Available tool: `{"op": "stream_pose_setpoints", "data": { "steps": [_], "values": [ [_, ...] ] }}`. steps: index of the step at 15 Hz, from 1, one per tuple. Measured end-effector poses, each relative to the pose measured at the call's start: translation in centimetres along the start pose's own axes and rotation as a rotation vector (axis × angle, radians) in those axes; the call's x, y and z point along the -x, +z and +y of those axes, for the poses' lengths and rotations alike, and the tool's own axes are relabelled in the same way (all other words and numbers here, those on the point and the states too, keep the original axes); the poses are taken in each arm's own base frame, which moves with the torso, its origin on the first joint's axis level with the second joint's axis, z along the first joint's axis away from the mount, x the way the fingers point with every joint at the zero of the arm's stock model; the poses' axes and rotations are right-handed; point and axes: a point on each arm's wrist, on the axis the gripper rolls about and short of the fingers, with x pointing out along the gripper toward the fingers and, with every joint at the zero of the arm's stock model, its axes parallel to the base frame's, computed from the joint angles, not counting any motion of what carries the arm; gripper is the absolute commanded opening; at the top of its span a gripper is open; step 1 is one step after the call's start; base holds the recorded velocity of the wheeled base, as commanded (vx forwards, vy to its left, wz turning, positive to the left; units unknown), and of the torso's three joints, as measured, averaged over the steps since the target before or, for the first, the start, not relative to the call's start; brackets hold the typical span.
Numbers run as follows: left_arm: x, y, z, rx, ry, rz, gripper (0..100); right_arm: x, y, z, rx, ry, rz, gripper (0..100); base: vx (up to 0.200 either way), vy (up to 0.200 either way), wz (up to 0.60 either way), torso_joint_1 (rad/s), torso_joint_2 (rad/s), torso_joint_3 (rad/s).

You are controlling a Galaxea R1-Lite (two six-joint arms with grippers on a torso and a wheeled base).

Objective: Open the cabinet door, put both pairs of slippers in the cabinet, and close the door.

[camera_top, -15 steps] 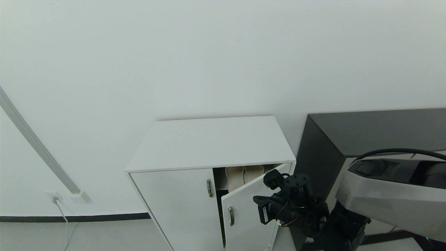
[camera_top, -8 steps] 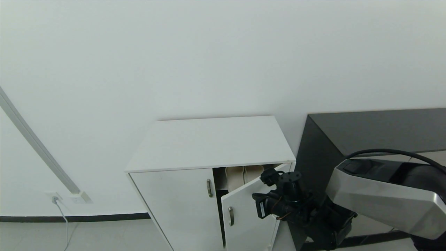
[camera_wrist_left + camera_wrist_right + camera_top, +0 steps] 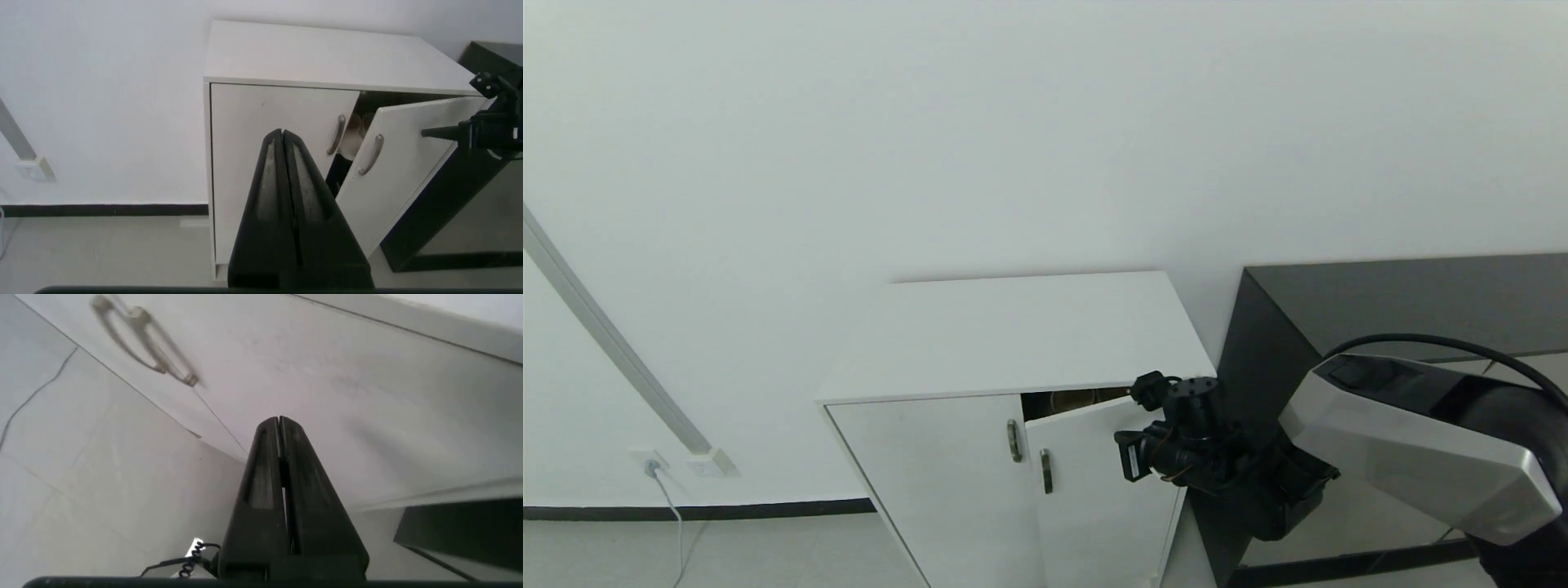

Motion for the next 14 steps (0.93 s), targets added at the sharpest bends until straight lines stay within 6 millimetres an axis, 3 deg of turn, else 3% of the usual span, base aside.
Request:
{"op": "stream_pose_setpoints", "data": {
  "steps": [7,14],
  "values": [
    [0.0,0.0,0.0,0.001,0.0,0.0,0,-1.7,2.2,-1.5,-0.012,-0.033,-0.013,0,0.0,0.0,0.0,0.0,0.0,0.0],
    [0.0,0.0,0.0,0.001,0.0,0.0,0,-1.9,2.3,-1.9,-0.004,-0.041,-0.015,0,0.0,0.0,0.0,0.0,0.0,0.0]
  ]
}}
